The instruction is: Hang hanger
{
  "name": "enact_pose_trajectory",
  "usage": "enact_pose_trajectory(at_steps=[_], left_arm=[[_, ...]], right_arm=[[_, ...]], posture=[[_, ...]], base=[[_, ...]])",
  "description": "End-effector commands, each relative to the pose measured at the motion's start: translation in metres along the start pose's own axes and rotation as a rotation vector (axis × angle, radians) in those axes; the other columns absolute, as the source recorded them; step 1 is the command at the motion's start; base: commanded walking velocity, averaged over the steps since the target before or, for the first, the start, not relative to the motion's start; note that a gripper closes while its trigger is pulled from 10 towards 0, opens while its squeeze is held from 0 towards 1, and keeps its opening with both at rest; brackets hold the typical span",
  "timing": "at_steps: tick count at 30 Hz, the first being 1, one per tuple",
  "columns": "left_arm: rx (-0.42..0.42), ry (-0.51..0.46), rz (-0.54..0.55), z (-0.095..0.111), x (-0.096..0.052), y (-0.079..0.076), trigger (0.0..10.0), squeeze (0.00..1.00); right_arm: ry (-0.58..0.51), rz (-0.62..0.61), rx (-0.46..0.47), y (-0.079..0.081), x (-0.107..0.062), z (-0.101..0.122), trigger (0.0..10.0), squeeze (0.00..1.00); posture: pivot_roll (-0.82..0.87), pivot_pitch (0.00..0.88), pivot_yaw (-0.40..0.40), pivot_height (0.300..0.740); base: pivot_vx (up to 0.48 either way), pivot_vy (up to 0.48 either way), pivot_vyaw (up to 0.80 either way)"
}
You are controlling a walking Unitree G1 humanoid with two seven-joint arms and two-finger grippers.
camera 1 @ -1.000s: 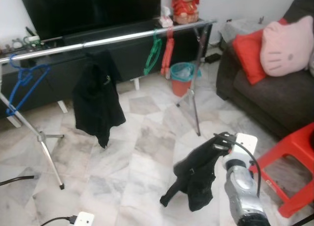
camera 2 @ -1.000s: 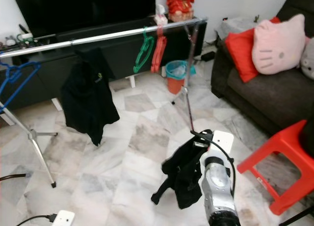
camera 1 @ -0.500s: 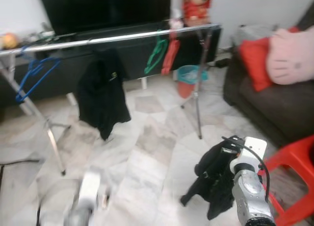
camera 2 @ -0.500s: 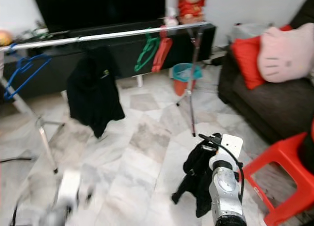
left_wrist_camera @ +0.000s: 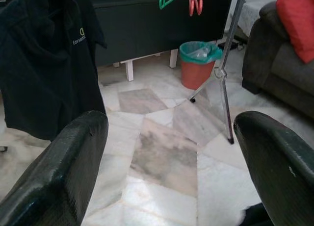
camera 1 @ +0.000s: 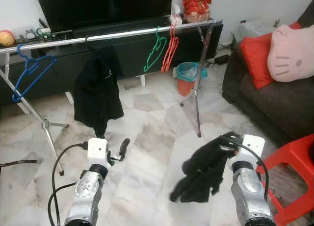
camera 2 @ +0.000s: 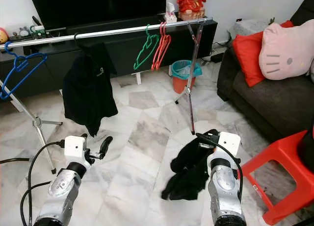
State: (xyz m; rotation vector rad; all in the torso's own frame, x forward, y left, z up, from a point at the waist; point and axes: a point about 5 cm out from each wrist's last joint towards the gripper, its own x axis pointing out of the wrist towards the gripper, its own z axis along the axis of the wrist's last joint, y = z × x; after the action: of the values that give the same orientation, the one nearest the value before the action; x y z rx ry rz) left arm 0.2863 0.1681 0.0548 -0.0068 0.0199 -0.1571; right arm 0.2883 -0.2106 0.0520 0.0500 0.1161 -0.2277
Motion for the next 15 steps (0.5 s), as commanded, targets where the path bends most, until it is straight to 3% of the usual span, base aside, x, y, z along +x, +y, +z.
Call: enact_pose_trajectory(at_steps=[1,4,15], left_arm=[[-0.015,-0.011,0.024,0.002,0.001,0.001,10.0,0.00],[-0.019,-0.023,0.027,0.007,0.007,-0.002,10.0,0.00],[-0.036,-0.034,0.040,0.018,0.010,0.000,10.0,0.00]], right_arm=[[-0.052,-0.003,0.009,-0.003,0.000,0.008,10.0,0.00],[-0.048,-0.003,0.018,0.000,0.000,0.008,10.0,0.00],[-0.041,0.020,0.012,0.005,-0.001,0.005,10.0,0.00]], posture=[[0.00,0.000,-0.022,0.740],[-0.01,0.000,-0.014,0.740],[-0.01,0.000,-0.008,0.740]], base=[[0.000,0.000,0.00],[0.308,0.000,0.00],[0.380,0.000,0.00]])
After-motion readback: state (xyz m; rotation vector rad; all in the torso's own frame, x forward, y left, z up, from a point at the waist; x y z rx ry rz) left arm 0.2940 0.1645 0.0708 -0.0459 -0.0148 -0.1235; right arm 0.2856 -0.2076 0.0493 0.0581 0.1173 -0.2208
